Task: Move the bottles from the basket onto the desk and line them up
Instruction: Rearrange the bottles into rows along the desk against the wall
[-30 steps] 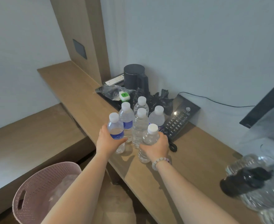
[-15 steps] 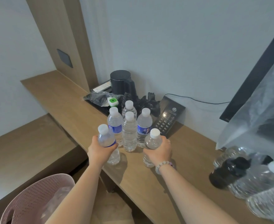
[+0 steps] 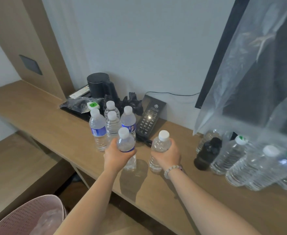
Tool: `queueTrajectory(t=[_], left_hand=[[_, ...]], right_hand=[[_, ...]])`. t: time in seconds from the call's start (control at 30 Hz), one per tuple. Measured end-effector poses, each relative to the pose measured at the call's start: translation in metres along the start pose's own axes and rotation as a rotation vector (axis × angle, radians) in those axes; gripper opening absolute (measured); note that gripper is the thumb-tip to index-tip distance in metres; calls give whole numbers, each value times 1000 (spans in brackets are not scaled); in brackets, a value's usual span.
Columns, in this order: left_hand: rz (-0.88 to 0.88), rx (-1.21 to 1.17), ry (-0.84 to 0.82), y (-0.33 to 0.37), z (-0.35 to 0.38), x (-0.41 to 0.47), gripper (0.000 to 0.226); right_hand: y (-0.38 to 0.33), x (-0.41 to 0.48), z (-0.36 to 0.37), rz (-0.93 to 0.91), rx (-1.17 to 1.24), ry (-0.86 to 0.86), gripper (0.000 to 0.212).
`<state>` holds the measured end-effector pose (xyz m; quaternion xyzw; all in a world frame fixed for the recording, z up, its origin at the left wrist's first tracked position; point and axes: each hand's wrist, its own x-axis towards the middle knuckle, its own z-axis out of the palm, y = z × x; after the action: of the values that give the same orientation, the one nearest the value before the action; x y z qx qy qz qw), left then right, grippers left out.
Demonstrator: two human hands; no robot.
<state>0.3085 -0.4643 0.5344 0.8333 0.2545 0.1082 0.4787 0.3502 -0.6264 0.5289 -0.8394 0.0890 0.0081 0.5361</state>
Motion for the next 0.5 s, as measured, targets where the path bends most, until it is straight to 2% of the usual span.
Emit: queueTrajectory(t=[0.23, 0.37, 0.5], left_hand=[[80, 13, -160, 21, 38, -12, 68], [103, 9, -235, 33, 60, -21, 66], [132, -9, -299, 44, 79, -35, 71]], right_hand=[[13, -11, -41, 23, -38, 100, 48], [25, -16, -64, 22, -98, 201, 60], [39, -21, -85, 38, -135, 277, 63]])
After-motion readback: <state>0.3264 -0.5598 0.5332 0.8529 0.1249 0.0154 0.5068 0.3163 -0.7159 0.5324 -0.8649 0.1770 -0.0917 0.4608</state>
